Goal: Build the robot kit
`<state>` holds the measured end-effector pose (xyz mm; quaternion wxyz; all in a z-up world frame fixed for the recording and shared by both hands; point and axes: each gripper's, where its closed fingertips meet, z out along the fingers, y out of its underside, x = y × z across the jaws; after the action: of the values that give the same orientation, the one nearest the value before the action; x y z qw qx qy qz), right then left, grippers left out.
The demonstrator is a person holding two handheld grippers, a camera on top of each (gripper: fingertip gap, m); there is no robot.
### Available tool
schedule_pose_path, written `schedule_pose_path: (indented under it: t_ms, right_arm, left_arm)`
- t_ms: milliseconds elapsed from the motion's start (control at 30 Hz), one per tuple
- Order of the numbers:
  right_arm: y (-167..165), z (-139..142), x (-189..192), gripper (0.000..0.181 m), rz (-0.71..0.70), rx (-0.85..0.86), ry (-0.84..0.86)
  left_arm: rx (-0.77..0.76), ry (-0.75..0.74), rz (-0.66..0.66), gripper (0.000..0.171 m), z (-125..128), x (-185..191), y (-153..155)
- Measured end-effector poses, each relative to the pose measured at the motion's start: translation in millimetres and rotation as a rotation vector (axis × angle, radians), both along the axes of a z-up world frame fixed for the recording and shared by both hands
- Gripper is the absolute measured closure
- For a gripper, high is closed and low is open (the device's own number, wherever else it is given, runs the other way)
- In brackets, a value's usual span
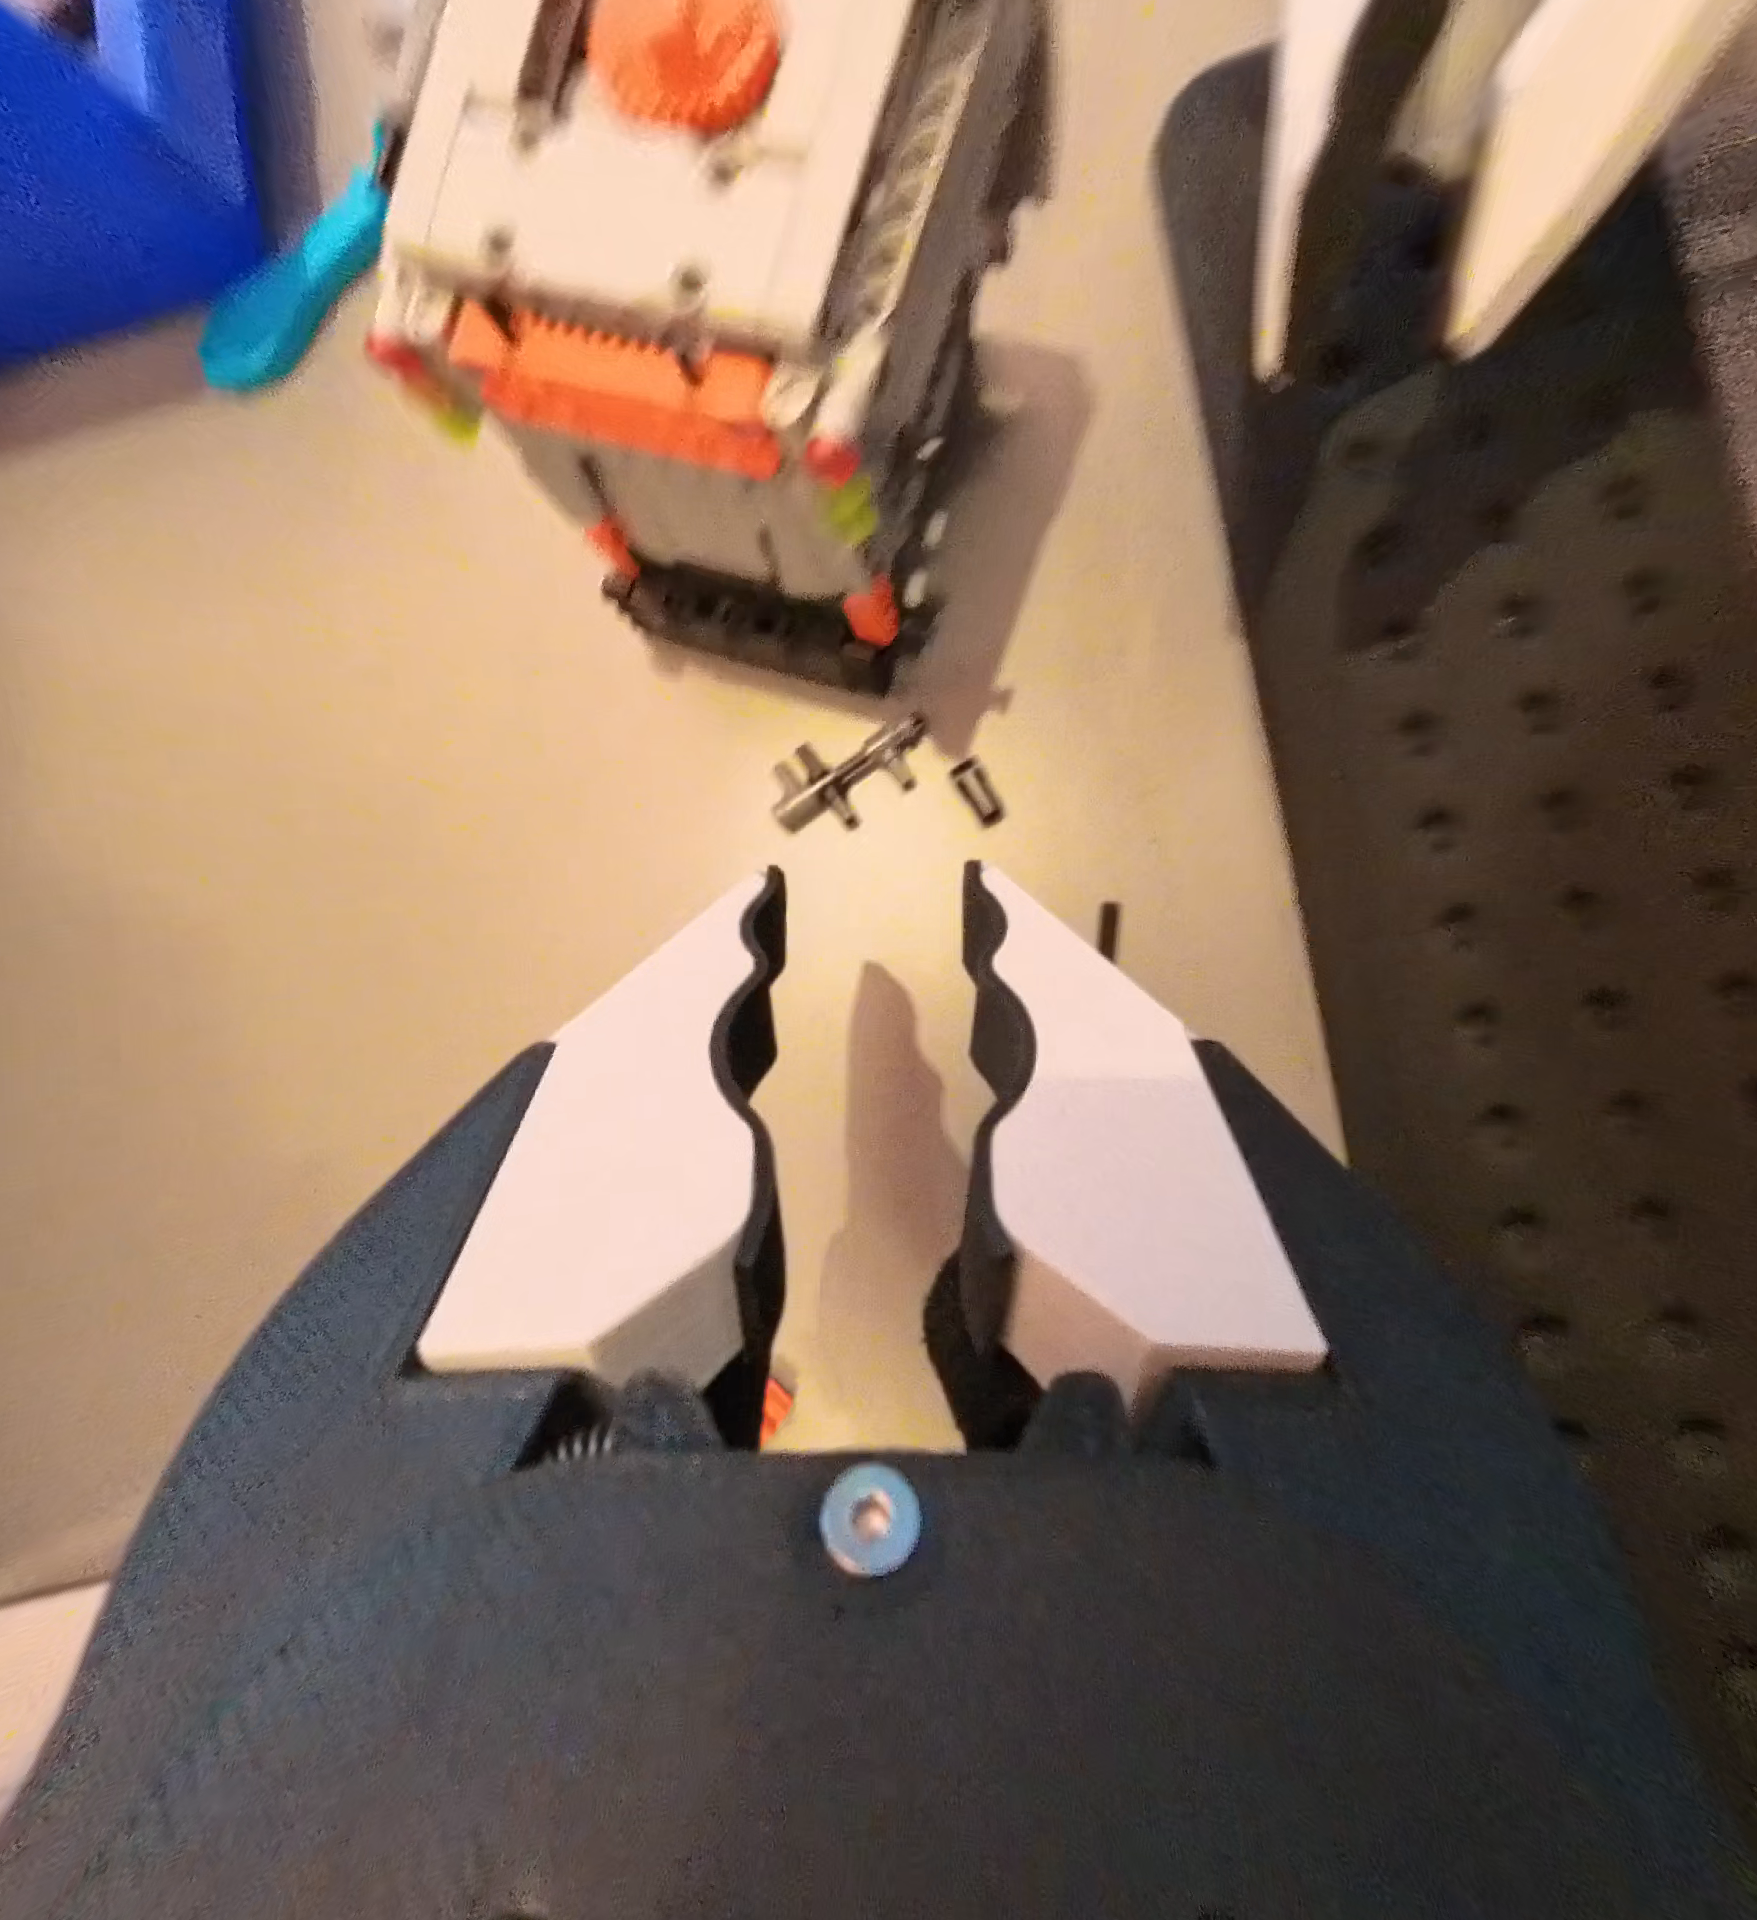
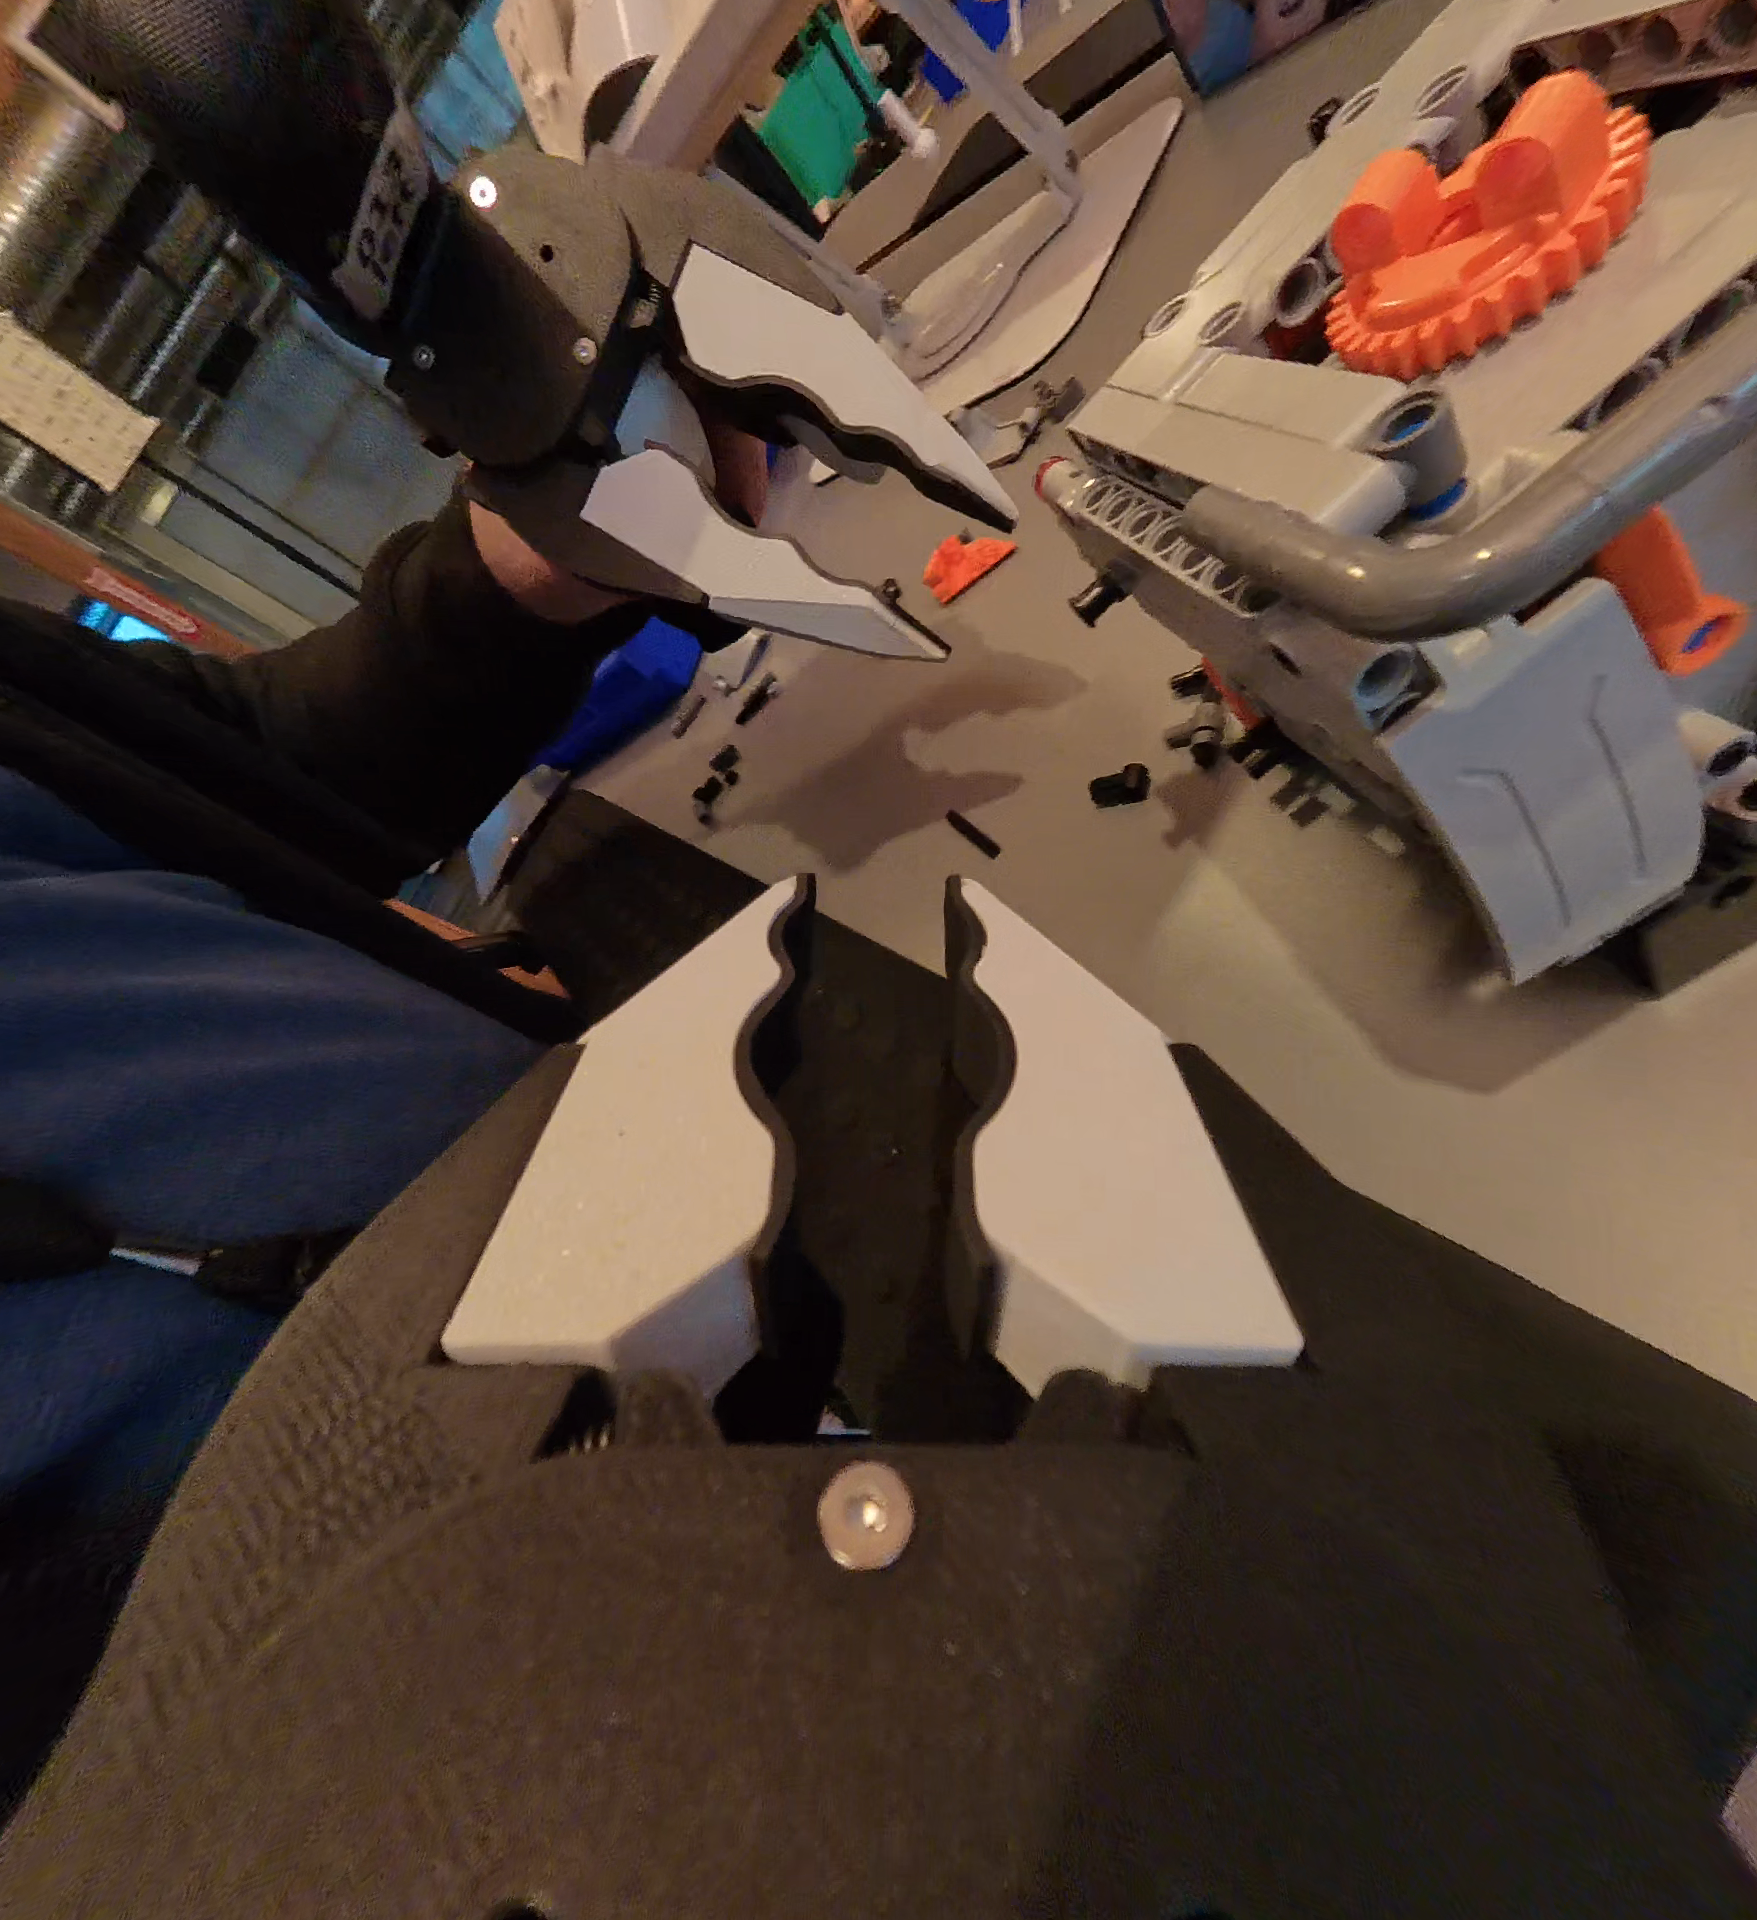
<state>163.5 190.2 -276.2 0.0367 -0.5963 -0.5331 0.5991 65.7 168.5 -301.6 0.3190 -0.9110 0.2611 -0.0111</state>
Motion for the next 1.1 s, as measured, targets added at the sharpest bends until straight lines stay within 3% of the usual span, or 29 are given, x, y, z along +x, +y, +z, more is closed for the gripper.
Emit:
schedule_pose_path:
  t_ms: [100,167,367,467,600,767,900,1100]
  right_arm:
    - [1,-13,-4,0.159,-0.016,0.071,-0.037]
    - [2,-18,-8,0.160,-0.028,0.138,-0.048]
    - [-5,-22,-14,0.162,-0.011,0.169,-0.046]
    - [-6,-21,-15,0.163,-0.014,0.173,-0.035]
    - [3,-23,-14,0.164,-0.035,0.205,-0.042]
    - [7,-26,-17,0.162,-0.050,0.313,-0.045]
    - [4,-20,-27,0.162,-0.067,0.472,0.010]
    - [-7,-10,-37,0.168,-0.046,0.606,0.074]
  left_arm:
    - [-0.033,-0.104,0.093,0.144,-14,-12,10]
    - [-0.041,-0.084,0.086,0.143,-25,-15,18]
    - [-0.095,0.015,-0.071,0.145,-47,-12,37]
    - [-0.149,0.001,-0.147,0.150,-56,-4,38]
    - [-0.133,-0.054,-0.143,0.156,-57,1,38]
    - [-0.066,-0.116,-0.085,0.157,-49,9,30]
    - [0.011,-0.268,-0.036,0.157,-22,29,23]
    - [0.080,-0.318,-0.016,0.157,13,50,19]
